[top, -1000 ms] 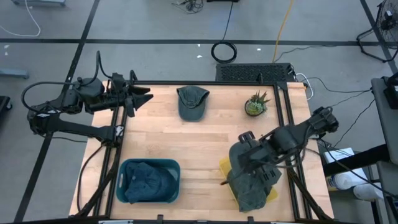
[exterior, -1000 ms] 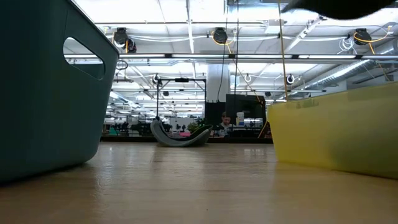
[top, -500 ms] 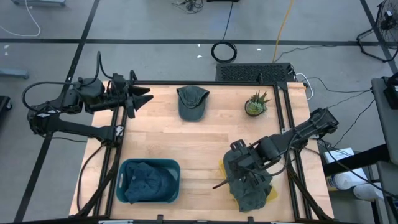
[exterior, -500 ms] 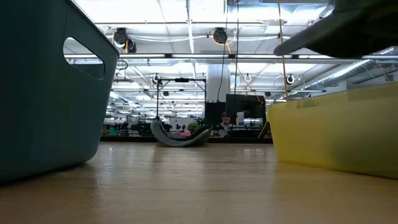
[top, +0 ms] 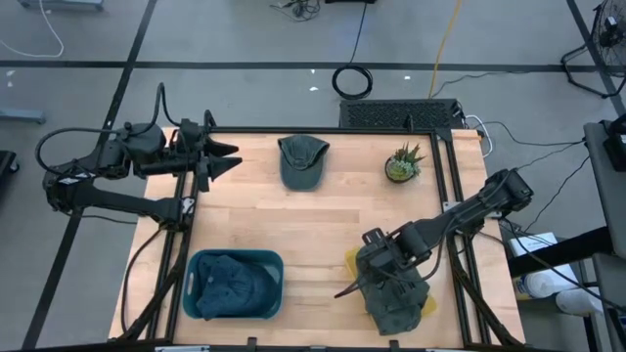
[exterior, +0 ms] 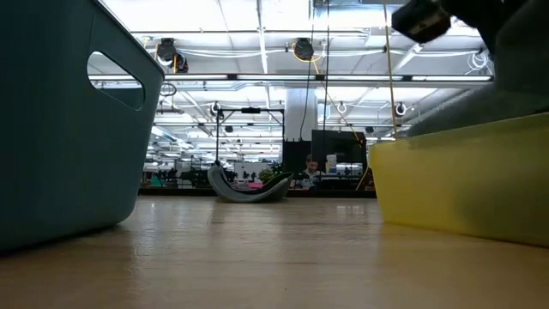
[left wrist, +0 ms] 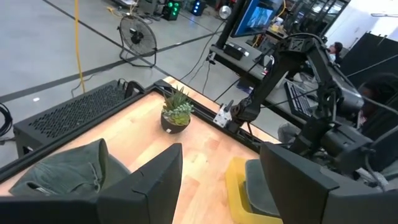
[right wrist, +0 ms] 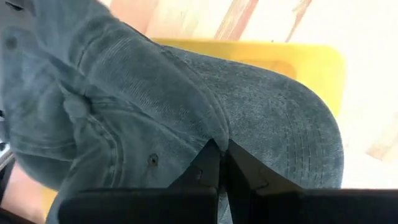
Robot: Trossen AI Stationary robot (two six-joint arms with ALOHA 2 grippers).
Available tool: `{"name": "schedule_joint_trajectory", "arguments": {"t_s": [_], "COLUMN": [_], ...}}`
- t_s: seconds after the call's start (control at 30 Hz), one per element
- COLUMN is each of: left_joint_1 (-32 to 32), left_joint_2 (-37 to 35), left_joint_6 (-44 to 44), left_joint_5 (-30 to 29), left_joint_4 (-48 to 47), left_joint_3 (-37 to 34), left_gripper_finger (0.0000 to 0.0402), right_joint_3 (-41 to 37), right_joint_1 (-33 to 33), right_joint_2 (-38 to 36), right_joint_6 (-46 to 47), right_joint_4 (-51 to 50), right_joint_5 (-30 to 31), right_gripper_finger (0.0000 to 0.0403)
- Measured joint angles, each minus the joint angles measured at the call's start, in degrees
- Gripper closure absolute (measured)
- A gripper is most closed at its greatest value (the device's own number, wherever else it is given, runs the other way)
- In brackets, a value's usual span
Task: Pick & Place hat
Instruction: Put the right gray cap into the yellow bin
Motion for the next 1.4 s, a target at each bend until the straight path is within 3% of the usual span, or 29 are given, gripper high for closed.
{"name": "schedule_joint_trajectory", "arguments": {"t_s": [0.53,1.03,1.2,1.4], "left_joint_1": [0.0,0.0,0.0,0.0], "left_joint_2": [0.0,0.0,0.0,0.0], "left_joint_6": [0.0,1.38,1.15,1.2], "left_joint_5": [-0.04,-0.07,-0.07,-0.06], "left_joint_4": [-1.57,-1.53,-1.51,-1.53], "left_joint_3": [0.0,0.0,0.0,0.0], "left_gripper_finger": [0.0176,0.0176,0.0176,0.0176], "right_joint_3": [-15.47,-24.08,-24.4,-24.63], "right_joint_1": [-0.13,-0.13,-0.77,-2.74], "right_joint_2": [-0.16,-0.26,-0.8,-3.94], "right_joint_6": [-1.86,-6.29,-4.07,-3.48], "right_joint_4": [15.18,24.28,24.74,25.57], "right_joint_5": [0.23,1.32,1.05,-2.91], "right_gripper_finger": [0.0403,0.04,0.0373,0.0304]}}
